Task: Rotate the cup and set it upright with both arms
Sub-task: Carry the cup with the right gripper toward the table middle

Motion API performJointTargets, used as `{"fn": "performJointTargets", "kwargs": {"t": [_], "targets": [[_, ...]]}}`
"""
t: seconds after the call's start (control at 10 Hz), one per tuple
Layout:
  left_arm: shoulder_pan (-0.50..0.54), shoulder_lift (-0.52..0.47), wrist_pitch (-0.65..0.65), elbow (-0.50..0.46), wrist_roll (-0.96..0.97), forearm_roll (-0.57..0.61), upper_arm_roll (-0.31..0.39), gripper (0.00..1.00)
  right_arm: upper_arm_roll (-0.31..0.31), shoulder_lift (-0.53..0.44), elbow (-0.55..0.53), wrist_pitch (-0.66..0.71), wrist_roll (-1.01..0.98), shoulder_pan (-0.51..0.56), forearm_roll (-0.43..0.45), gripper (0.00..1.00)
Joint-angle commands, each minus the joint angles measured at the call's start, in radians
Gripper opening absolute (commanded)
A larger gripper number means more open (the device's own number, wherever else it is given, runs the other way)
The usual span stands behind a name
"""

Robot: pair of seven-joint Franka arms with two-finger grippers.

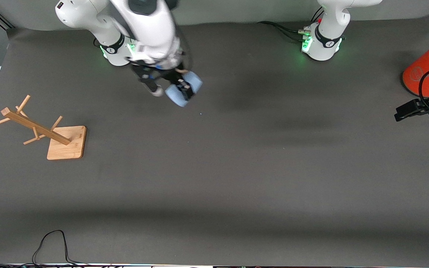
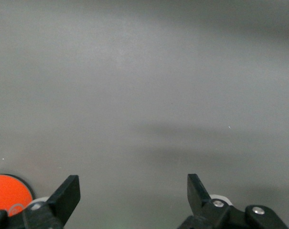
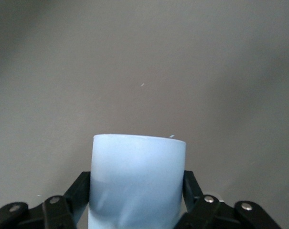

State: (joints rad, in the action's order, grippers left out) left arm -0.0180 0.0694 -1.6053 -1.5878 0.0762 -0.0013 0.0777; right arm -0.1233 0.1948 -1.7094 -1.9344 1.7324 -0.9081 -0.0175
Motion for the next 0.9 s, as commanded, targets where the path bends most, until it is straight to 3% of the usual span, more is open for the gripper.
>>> {"fn": "performJointTargets", "kwargs": {"t": [0.0, 0.5, 0.8], "targets": [[0.035, 0.016, 0.001, 0.014, -0.01, -0.022, -0.006, 1.0, -0.015, 0.228, 0.23, 0.025, 0.189, -0.058, 0.002, 0.62], [0.052, 0.043, 0.002, 0.017, 0.005, -0.022, -0.004, 1.0, -0.018, 0.526, 0.451, -0.031, 0.609, -0.149, 0.016, 0.6], [0.05, 0.043, 0.002, 0.017, 0.008, -0.02, -0.004, 1.0, -0.015, 0.58, 0.456, -0.021, 0.8, -0.166, 0.005, 0.6]]}}
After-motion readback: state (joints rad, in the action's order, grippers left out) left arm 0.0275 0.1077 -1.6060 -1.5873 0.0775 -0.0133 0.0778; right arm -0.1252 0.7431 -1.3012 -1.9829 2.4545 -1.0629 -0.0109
